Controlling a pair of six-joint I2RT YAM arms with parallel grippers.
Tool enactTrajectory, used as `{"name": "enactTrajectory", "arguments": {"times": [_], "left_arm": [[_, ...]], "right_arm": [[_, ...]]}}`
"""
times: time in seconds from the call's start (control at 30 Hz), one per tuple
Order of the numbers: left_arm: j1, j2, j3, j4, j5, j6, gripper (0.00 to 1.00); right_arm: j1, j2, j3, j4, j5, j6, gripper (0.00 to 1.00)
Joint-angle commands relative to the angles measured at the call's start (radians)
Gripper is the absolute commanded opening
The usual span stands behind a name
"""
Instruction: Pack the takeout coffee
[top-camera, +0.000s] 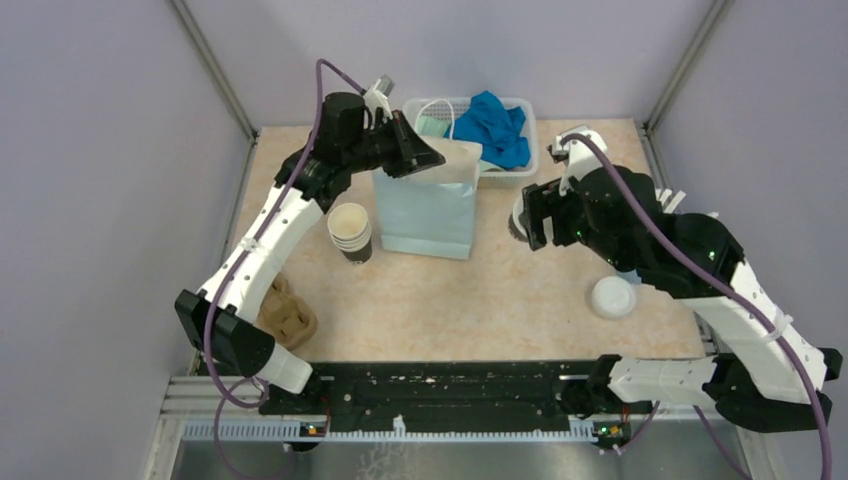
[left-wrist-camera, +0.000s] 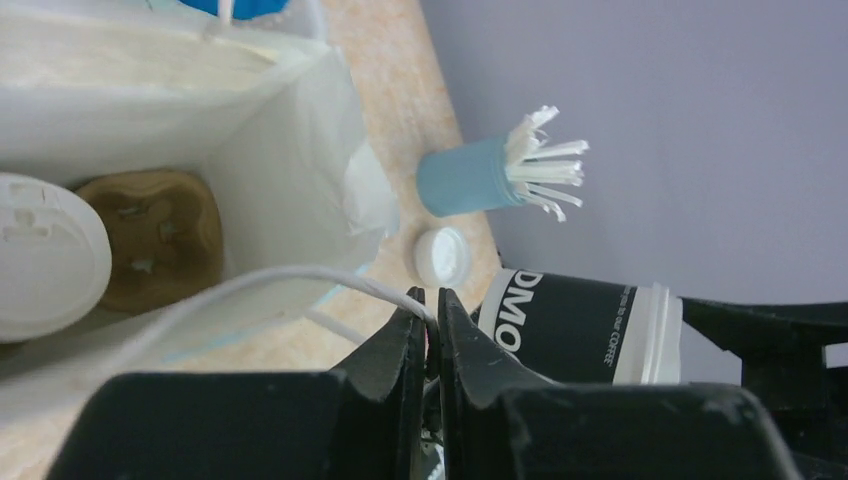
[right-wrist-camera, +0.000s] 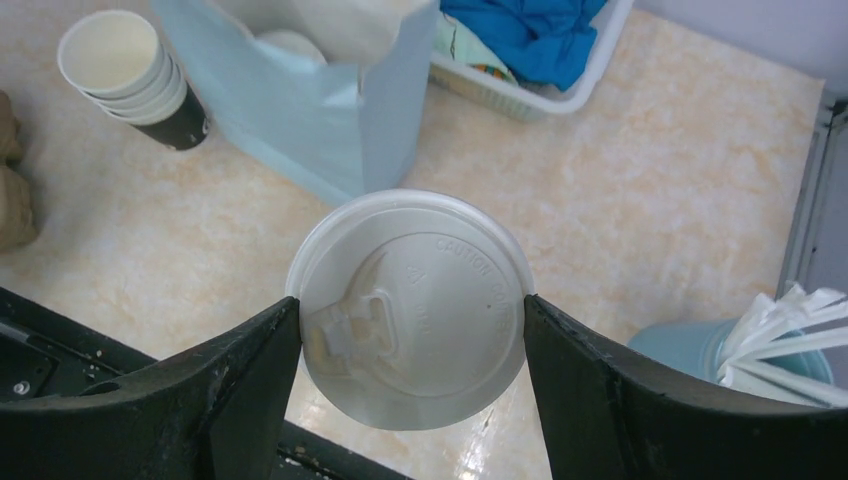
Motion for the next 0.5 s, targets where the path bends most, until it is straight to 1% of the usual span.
{"name": "enactTrajectory", "arguments": {"times": [0.0,0.1,0.2,0.27,0.37,0.47], "left_arm": [[-0.004,-0.071,-0.048,0.187,0.188,-0.099,0.12],[-0.011,-0.112,-0.098,0.237,0.225,-0.157,0.08],[-0.043,-0.174,-0.170,0.246,0.210,-0.171,0.08],[-0.070,-0.232,-0.243,0.253,0.196,-0.185,0.08],[-0.097,-0.304,-0.346,0.268,0.190,-0.209,0.12],[-0.103,-0.367,-0.405,0.253,0.187,-0.212,0.18]], "right_arm": [[0.009,0.060,0.170,-0.055,-0.014,-0.099,0.77],[0.009,0.106,0.275,-0.084,-0.026,-0.112,0.77],[0.009,0.149,0.361,-0.102,-0.054,-0.111,0.76],[0.008,0.164,0.398,-0.106,-0.091,-0.105,0.76],[0.009,0.175,0.434,-0.102,-0.159,-0.096,0.76],[0.009,0.175,0.442,-0.088,-0.228,-0.092,0.75]]}}
